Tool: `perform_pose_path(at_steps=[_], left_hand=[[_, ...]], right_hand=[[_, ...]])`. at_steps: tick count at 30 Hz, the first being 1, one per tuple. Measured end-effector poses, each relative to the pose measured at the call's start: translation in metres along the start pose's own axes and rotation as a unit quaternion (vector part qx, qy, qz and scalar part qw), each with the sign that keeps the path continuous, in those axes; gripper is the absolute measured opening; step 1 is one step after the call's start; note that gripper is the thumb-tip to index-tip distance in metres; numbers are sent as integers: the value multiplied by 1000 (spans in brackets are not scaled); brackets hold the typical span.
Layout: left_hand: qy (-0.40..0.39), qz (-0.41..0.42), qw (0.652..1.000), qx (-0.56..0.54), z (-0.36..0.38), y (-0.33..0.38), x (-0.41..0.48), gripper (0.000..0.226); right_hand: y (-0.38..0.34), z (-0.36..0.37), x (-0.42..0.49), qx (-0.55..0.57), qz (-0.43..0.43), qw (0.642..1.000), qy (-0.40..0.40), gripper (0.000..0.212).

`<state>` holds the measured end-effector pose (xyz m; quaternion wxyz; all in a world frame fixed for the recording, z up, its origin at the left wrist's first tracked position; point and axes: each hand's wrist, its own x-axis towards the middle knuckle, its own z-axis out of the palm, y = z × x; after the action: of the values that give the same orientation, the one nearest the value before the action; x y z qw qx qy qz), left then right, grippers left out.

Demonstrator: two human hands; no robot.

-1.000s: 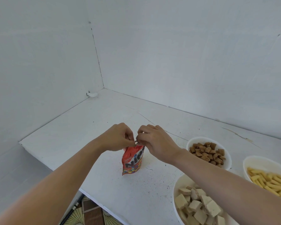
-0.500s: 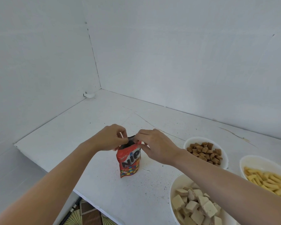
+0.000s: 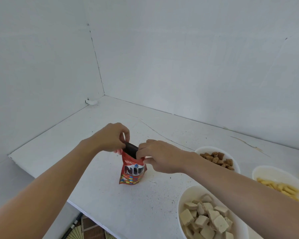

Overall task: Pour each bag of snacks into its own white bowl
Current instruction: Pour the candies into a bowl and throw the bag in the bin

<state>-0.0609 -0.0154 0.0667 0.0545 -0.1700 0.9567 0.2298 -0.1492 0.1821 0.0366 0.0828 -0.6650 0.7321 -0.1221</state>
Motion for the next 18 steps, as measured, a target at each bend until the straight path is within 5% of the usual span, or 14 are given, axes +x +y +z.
perform_pose_path(at_steps=[6, 12, 18], left_hand=[[-44, -7, 996, -74, 1, 0, 12, 13], [-101, 17, 973, -207, 17, -1, 7, 18], [-10, -2, 987, -160, 23, -1, 12, 15]], right_hand=[[4, -8, -6, -15, 34, 999, 4, 4], [11, 0, -15, 19, 62, 997, 47, 16], [18, 3, -19, 32, 66, 995, 61, 12]])
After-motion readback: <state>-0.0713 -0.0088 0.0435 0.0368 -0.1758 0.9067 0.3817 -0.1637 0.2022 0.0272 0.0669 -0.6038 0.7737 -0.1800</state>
